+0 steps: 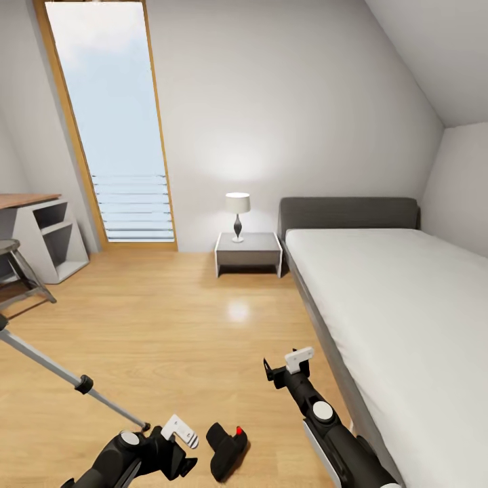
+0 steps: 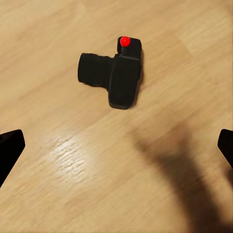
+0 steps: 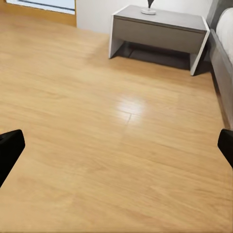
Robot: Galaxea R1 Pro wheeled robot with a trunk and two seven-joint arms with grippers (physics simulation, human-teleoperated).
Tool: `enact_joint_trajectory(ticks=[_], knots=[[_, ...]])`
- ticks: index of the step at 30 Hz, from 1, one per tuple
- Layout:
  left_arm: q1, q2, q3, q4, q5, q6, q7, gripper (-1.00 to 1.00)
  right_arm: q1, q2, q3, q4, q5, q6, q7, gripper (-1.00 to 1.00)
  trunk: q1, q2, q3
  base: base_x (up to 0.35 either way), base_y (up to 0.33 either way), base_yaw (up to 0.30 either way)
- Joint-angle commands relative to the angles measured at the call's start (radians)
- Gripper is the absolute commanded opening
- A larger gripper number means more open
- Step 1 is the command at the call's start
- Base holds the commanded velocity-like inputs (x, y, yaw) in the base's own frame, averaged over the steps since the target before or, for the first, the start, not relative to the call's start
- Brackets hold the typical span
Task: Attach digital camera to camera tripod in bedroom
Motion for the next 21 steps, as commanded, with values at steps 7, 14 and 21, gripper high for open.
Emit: enact_joint_trajectory(ticks=[7,14,21], knots=[[-0.001,-0.004,-0.003,0.003,-0.001,0.005,-0.003,1.00,-0.001,0.000,0.001,0.005,0.001,-0.003,-0.003,1.00,0.006,-0.009,-0.027,0.000,0.000,0.000],[-0.001,-0.007,-0.003,0.005,-0.001,0.005,-0.003,1.00,-0.002,0.000,-0.001,0.020,0.001,0.000,-0.002,1.00,0.010,-0.011,-0.054,0.000,0.000,0.000],[-0.001,-0.013,-0.001,0.005,-0.001,0.005,-0.002,1.00,-0.002,0.000,0.000,0.045,0.001,0.003,-0.002,1.00,0.013,-0.012,-0.082,0.000,0.000,0.000]])
